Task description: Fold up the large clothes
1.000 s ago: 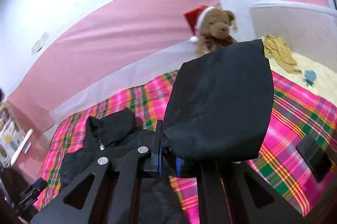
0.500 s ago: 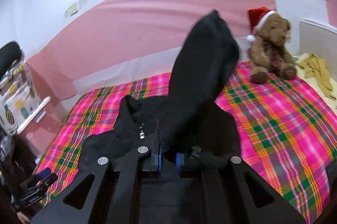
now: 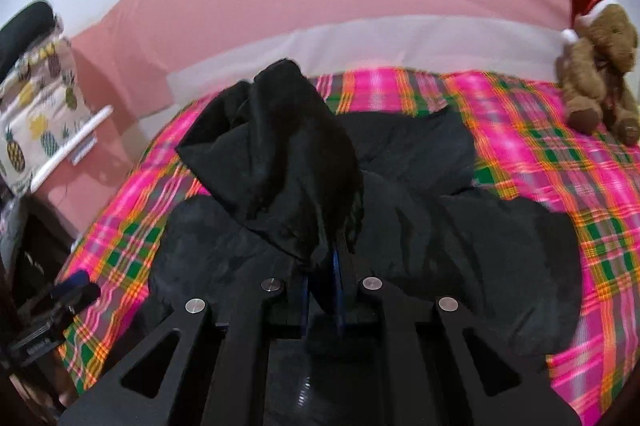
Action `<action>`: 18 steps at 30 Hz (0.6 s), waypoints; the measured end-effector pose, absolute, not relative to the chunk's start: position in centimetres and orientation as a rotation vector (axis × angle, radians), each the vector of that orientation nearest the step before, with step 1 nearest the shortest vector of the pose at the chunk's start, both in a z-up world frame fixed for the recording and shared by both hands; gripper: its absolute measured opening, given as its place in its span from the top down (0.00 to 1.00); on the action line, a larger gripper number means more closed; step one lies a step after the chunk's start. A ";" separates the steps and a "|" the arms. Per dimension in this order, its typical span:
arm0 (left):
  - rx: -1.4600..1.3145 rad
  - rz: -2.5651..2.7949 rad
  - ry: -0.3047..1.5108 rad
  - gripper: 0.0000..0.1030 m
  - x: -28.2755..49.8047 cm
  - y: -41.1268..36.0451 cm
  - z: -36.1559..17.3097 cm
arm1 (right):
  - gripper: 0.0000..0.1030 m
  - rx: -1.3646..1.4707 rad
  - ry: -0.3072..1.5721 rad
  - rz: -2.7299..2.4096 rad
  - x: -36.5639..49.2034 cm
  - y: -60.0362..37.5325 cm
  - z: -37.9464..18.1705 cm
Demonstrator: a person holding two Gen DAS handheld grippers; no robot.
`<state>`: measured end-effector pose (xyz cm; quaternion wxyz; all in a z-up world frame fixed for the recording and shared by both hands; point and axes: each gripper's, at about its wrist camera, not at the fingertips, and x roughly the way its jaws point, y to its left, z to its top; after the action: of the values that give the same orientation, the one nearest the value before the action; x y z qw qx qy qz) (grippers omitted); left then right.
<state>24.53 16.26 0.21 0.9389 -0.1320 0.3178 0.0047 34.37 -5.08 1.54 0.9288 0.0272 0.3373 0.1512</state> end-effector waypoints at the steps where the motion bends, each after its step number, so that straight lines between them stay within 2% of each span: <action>1: -0.270 0.011 0.651 0.30 24.8 16.4 0.0 | 0.91 0.050 0.710 0.321 34.8 -4.4 0.6; 6: -0.271 0.018 0.666 0.30 26.5 16.9 -1.1 | 0.90 0.041 0.781 0.355 36.3 -2.1 -3.1; 8: -0.271 0.017 0.673 0.30 27.1 16.9 -1.5 | 0.87 0.036 0.804 0.374 36.6 -1.4 -4.3; 10: -0.270 0.017 0.682 0.30 27.8 17.0 -2.0 | 0.81 0.035 0.817 0.387 36.9 -0.9 -5.5; 13: -0.278 0.012 0.696 0.30 28.8 16.9 -2.6 | 0.68 0.044 0.818 0.414 37.0 -0.8 -6.4; 15: -0.293 0.007 0.710 0.30 29.6 16.8 -2.9 | 0.55 0.047 0.811 0.443 36.7 -0.8 -6.4; 18: -0.315 -0.012 0.720 0.29 30.4 16.4 -2.8 | 0.44 0.066 0.809 0.500 36.0 -1.1 -5.5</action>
<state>30.38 16.41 -2.80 0.9239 -0.1533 0.3506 -0.0061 35.97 -1.07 -5.46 0.8885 0.0316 0.3895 0.2404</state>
